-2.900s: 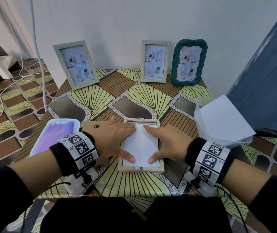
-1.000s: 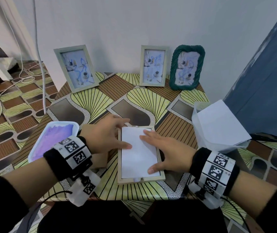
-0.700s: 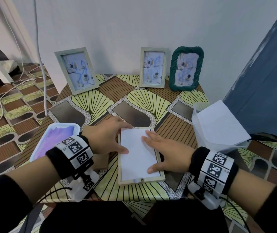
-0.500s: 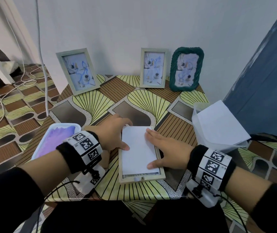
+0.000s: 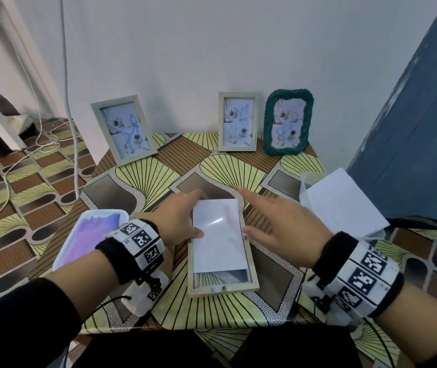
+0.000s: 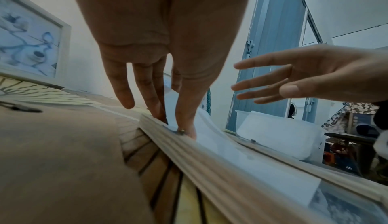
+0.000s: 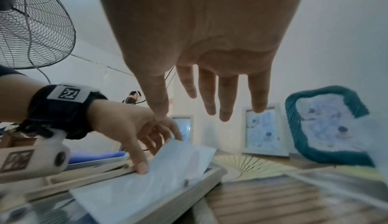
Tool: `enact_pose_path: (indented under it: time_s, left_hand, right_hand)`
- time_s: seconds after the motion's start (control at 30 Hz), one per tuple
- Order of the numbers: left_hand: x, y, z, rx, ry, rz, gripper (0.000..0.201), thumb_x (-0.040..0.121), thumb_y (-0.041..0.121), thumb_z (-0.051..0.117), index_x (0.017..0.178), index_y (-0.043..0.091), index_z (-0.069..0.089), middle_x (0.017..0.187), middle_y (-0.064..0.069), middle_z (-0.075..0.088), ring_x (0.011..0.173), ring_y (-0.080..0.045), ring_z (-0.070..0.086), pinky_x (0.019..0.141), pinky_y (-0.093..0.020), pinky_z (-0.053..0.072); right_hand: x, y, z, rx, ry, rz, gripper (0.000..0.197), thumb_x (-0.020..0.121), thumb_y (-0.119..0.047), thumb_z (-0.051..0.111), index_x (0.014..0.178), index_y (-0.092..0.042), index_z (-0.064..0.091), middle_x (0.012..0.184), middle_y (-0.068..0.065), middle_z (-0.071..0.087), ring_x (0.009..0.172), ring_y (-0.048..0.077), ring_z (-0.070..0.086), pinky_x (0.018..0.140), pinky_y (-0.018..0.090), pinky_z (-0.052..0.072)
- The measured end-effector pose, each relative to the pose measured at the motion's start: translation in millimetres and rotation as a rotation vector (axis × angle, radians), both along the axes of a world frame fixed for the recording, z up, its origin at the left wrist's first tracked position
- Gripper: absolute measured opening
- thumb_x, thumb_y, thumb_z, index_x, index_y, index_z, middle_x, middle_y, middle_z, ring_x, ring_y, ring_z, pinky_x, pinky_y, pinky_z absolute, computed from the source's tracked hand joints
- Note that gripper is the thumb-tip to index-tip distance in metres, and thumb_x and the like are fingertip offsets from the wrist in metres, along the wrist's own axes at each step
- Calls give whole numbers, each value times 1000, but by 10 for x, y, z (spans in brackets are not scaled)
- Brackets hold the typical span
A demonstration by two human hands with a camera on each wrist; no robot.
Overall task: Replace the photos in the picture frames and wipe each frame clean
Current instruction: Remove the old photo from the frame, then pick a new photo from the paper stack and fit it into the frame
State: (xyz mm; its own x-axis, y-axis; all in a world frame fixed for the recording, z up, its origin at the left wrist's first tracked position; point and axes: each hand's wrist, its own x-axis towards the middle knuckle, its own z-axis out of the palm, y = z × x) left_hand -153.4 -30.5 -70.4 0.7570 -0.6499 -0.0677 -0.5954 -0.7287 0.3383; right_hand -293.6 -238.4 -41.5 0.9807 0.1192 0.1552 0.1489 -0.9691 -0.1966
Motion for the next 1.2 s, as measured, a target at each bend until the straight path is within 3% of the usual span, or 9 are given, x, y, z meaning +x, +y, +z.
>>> enact_pose_path:
  time_s: [0.2, 0.33, 0.43, 0.5, 0.6, 0.83, 1.03, 1.13, 1.2]
  left_hand:
    - [21, -6, -11, -44, -66, 4, 64, 67, 28, 87, 121, 26, 52, 94, 14, 46, 96, -15, 48, 74, -24, 35]
    - [8, -37, -52, -6, -99, -29, 81, 72, 27, 84, 141, 20, 43, 123, 1, 52, 113, -20, 47, 86, -24, 32]
    - [-14, -67, -27, 2, -110, -43, 84, 74, 23, 82, 146, 19, 38, 127, -1, 48, 111, -20, 49, 85, -23, 33]
    - [-40, -78, 19, -19, -119, -56, 83, 75, 19, 81, 147, 19, 37, 128, 1, 47, 110, -18, 48, 86, -22, 34]
    - [-103, -107, 120, -71, -150, -81, 80, 76, 11, 78, 146, 21, 39, 128, 2, 47, 113, -16, 47, 91, -23, 39]
    - [-187, -275, 425, -126, -129, -232, 65, 95, 16, 58, 152, 31, 29, 125, 0, 59, 107, -17, 51, 86, -21, 33]
    - [-114, -659, 670, -288, -71, -289, 60, 95, 12, 58, 149, 30, 38, 119, 19, 50, 92, 13, 37, 75, 6, 28]
    - [-59, -960, 692, -333, -9, -273, 60, 91, 17, 61, 147, 28, 41, 135, 10, 55, 86, -2, 54, 81, -10, 43]
    - [-17, -1168, 646, -368, 80, -235, 60, 89, 15, 63, 145, 25, 45, 133, 5, 58, 82, -5, 60, 84, -24, 51]
  right_hand:
    - [-21, -438, 54, -119, 70, -246, 73, 95, -53, 46, 154, -31, 9, 161, -3, 21, 141, 22, 36, 113, 46, 32]
    - [-72, -679, -68, -146, 217, -389, 78, 96, -54, 43, 154, -22, 1, 164, 10, 4, 150, 25, 13, 116, 47, 26]
    - [-119, -715, -144, -67, 337, -447, 77, 100, -48, 39, 155, -15, -3, 164, 11, -1, 147, 27, 22, 113, 41, 31]
    - [-128, -703, -186, 4, 382, -470, 73, 102, -40, 37, 154, -12, -5, 158, 18, 23, 131, 30, 46, 103, 41, 40]
    - [-121, -680, -238, 41, 371, -485, 65, 104, -28, 33, 153, -12, -5, 110, 22, 65, 94, 30, 63, 89, 42, 49]
    - [-197, -708, -232, 172, 238, -481, 45, 104, -29, 30, 147, -21, 21, 101, 14, 65, 85, 29, 60, 82, 41, 50]
    - [-295, -895, -230, 415, -24, -467, 40, 98, -22, 50, 138, -25, 46, 99, 3, 71, 85, 19, 60, 77, 33, 48]
    - [-314, -974, -243, 496, -90, -464, 47, 97, -23, 55, 142, -28, 44, 101, -12, 66, 81, -3, 56, 69, 13, 39]
    - [-330, -1014, -246, 544, -101, -461, 52, 96, -23, 56, 145, -32, 40, 104, -14, 63, 84, -4, 58, 75, 17, 43]
